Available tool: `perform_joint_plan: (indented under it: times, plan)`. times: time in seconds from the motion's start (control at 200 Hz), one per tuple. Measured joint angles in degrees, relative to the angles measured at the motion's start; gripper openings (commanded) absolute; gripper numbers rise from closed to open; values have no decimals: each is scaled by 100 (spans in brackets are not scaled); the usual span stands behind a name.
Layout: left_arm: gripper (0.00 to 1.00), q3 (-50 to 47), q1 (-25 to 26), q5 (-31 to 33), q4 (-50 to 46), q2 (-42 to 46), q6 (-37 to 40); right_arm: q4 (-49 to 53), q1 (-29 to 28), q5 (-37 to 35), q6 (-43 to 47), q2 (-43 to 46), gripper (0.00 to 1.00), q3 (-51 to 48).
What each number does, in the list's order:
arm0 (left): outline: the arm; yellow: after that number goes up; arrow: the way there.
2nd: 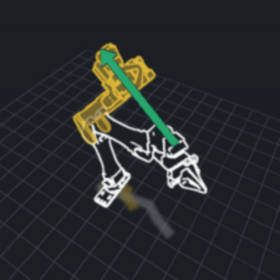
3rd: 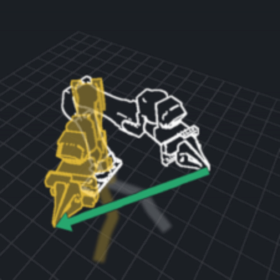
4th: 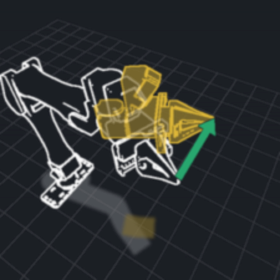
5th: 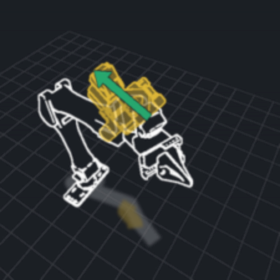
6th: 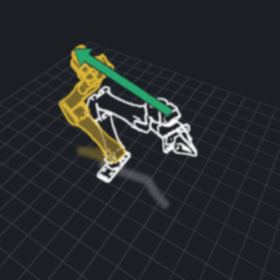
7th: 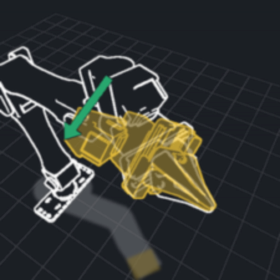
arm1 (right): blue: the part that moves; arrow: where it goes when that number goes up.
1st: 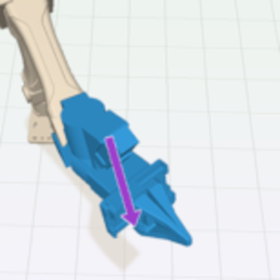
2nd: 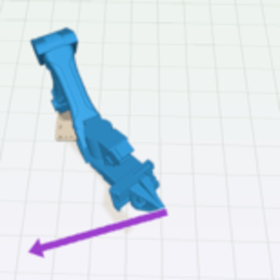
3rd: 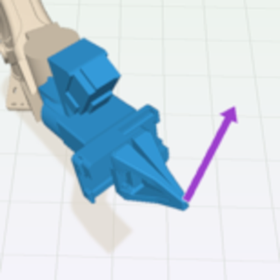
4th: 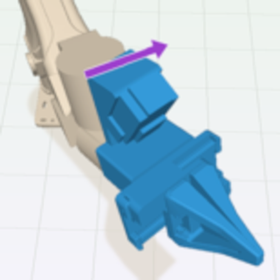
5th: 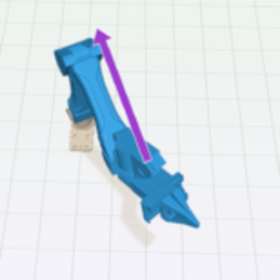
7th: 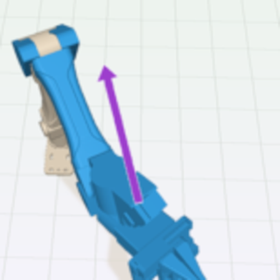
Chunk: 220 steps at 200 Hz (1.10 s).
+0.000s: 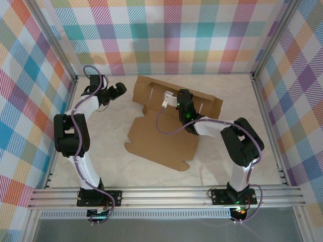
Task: Fold the paper box
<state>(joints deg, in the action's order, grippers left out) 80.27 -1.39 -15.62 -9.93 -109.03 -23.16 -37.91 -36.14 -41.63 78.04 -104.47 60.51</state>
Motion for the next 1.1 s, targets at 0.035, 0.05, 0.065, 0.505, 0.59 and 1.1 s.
perform_joint_plan:
  times: [0.035,0.05,0.065,0.505,0.59,1.1]
  plan:
    - [100,-72,0,-2,127,7,-39,-22,0,0,79,0,0,33]
    - [100,-125,0,-4,203,24,-74,-24,0,2,103,-4,0,50]
    - [100,-190,0,0,284,37,-94,-26,0,0,136,-7,0,76]
    - [57,-2889,1550,127,933,2039,-992,63,0,26,190,-393,0,680]
    - [49,-3106,2081,153,1121,2065,-1222,153,0,26,120,-393,0,715]
    - [16,-1821,2682,-33,868,-28,-2385,627,-125,48,-424,-256,0,398]
